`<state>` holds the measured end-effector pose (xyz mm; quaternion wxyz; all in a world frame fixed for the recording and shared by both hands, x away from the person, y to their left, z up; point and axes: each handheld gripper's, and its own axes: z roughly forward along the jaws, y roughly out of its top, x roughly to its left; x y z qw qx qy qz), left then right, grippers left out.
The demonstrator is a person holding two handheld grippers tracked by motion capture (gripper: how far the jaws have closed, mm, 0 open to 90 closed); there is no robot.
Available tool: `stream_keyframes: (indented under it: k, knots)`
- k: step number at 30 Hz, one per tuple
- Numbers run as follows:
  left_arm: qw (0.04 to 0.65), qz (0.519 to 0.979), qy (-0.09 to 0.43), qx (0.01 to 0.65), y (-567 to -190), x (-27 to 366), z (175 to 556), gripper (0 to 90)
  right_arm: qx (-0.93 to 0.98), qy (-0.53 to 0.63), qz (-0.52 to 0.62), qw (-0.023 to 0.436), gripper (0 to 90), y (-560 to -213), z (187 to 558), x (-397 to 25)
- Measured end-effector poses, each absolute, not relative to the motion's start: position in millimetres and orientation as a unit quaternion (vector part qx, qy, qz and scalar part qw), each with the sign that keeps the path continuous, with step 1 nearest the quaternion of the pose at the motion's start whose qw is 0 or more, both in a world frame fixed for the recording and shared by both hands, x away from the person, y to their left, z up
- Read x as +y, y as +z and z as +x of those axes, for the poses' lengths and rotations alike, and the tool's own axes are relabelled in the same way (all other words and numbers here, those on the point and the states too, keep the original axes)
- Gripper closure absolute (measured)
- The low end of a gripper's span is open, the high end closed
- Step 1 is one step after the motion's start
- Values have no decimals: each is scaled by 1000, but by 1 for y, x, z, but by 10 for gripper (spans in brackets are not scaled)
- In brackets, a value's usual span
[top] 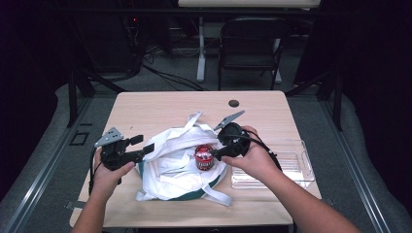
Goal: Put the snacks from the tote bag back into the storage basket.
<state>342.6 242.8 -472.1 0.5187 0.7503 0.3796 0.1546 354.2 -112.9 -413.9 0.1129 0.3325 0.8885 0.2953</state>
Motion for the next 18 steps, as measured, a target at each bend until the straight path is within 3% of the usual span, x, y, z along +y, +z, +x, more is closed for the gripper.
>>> stream_keyframes:
  k: [18]
  knots:
    - [521,749,155,379,-472,242,343,374,902,258,334,87,436,-418,375,-95]
